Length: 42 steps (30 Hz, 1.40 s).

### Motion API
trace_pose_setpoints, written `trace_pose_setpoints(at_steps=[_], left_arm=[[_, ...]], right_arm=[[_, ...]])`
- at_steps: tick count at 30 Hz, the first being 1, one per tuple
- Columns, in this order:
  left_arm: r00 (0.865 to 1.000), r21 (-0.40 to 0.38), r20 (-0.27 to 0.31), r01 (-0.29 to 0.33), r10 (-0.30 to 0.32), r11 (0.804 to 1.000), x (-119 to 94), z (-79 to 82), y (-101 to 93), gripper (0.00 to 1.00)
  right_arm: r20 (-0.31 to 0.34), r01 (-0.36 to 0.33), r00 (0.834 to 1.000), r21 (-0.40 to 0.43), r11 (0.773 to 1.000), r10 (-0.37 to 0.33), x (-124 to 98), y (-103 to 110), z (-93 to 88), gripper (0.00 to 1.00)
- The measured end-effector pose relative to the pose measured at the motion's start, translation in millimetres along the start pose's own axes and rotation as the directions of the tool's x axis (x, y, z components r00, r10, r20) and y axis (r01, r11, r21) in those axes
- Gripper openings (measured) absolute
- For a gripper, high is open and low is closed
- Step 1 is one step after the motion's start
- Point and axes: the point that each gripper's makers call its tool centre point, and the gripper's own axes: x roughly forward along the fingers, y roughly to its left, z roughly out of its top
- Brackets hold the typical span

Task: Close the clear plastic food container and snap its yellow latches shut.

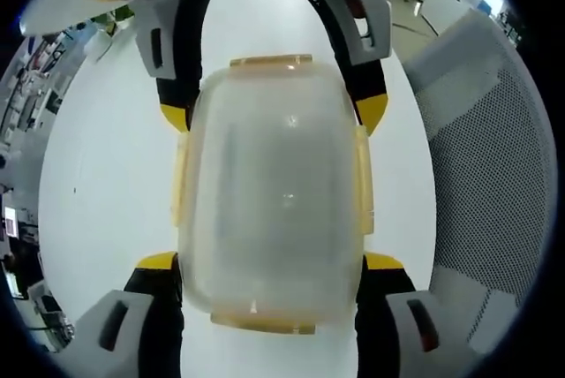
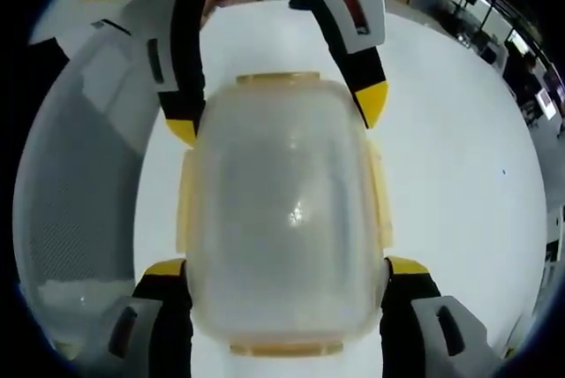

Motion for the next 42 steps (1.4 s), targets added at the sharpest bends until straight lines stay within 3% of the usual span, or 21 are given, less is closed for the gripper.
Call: trace_pose_setpoints(at_steps=[21, 27, 42], left_arm=[[1.000, -0.009, 0.025, 0.008, -0.008, 1.000, -11.7, -49.3, 6.8, 0.82], [0.999, -0.017, 0.045, 0.006, -0.005, 1.000, -11.5, -49.5, 6.9, 0.82], [0.999, -0.019, 0.032, 0.015, -0.014, 1.000, -10.5, -49.7, 6.8, 0.83]], right_arm=[[-0.012, 0.012, 1.000, 0.001, 1.000, -0.012, 21.7, -4.7, 49.4, 0.92], [-0.002, 0.009, 1.000, 0.001, 1.000, -0.009, 21.5, -4.5, 52.1, 0.92], [-0.018, 0.007, 1.000, 0.001, 1.000, -0.007, 22.2, -5.0, 50.8, 0.92]])
